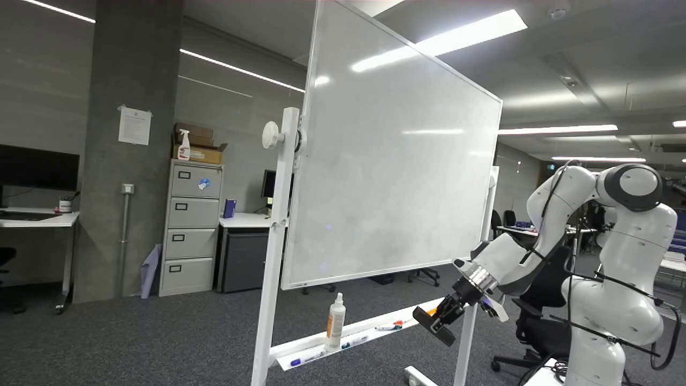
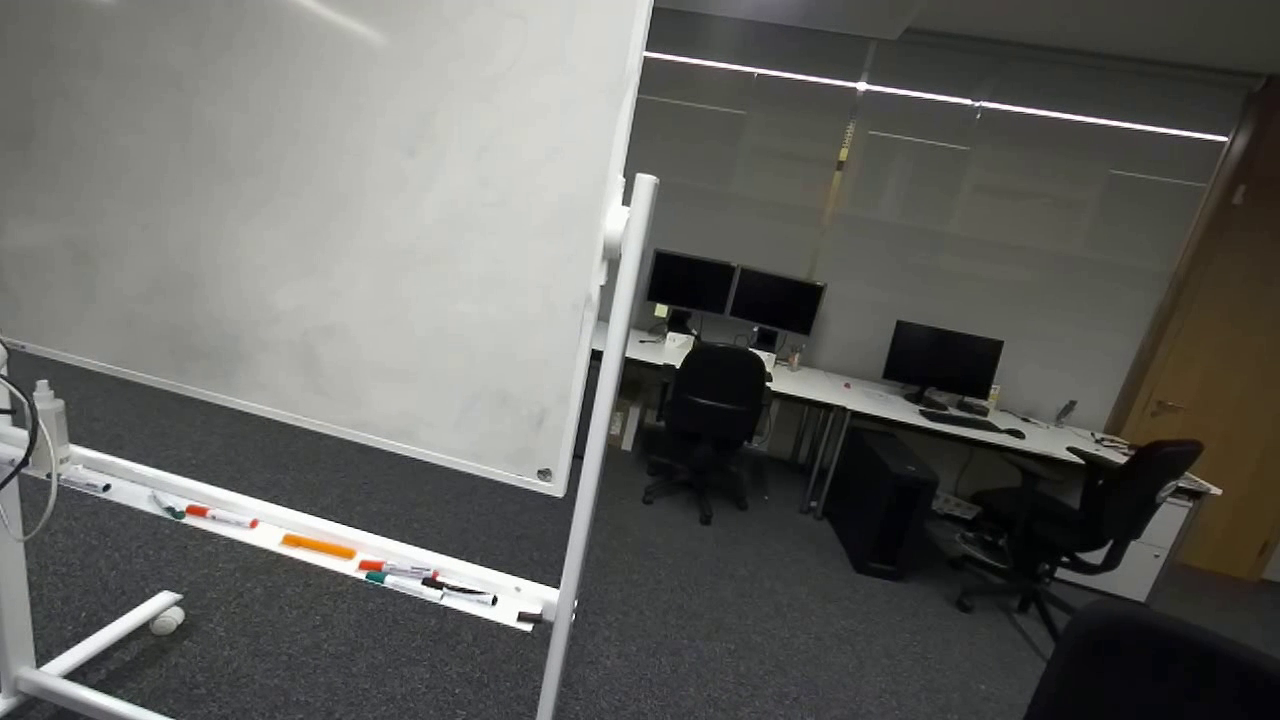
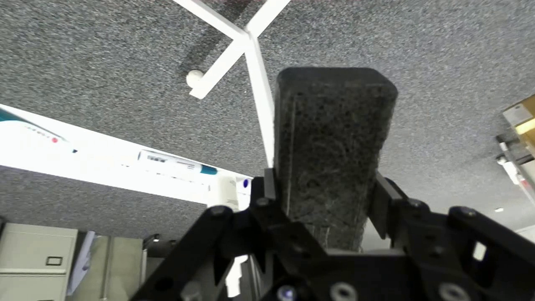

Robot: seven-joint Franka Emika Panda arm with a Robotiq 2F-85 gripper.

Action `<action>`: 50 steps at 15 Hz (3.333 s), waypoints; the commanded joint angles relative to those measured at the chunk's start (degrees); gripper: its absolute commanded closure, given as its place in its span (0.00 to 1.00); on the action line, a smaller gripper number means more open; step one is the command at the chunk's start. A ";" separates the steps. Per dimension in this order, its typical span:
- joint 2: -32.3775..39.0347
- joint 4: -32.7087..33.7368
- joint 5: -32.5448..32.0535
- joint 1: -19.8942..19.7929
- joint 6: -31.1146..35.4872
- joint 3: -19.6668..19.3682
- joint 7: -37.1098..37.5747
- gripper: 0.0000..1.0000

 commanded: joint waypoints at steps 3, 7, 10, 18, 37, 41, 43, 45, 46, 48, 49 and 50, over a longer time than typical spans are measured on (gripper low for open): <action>-3.48 -0.05 -2.42 -5.00 -9.88 -1.24 9.04 0.70; -1.08 0.42 -4.67 -8.59 -15.90 -0.96 14.42 0.70; -0.56 0.41 -6.64 -11.35 -18.54 -1.17 18.20 0.70; -0.35 0.48 -13.90 -18.66 -17.99 -2.35 28.13 0.45; 1.66 2.41 -18.28 -24.36 -8.72 -17.69 29.20 0.70; 2.60 2.91 -17.62 -23.87 -6.89 -21.86 29.17 0.70; 4.01 3.33 -17.91 -23.97 -7.03 -23.09 28.36 0.70; 5.47 3.78 -18.09 -24.11 -7.55 -23.79 27.22 0.70; 6.19 3.96 -18.02 -24.16 -8.10 -23.96 26.61 0.70; 7.52 4.44 -18.14 -24.24 -8.19 -24.65 25.25 0.70; 8.04 4.72 -17.98 -24.24 -7.56 -25.16 24.87 0.70; 8.24 4.98 -17.53 -24.26 -7.05 -25.70 25.04 0.70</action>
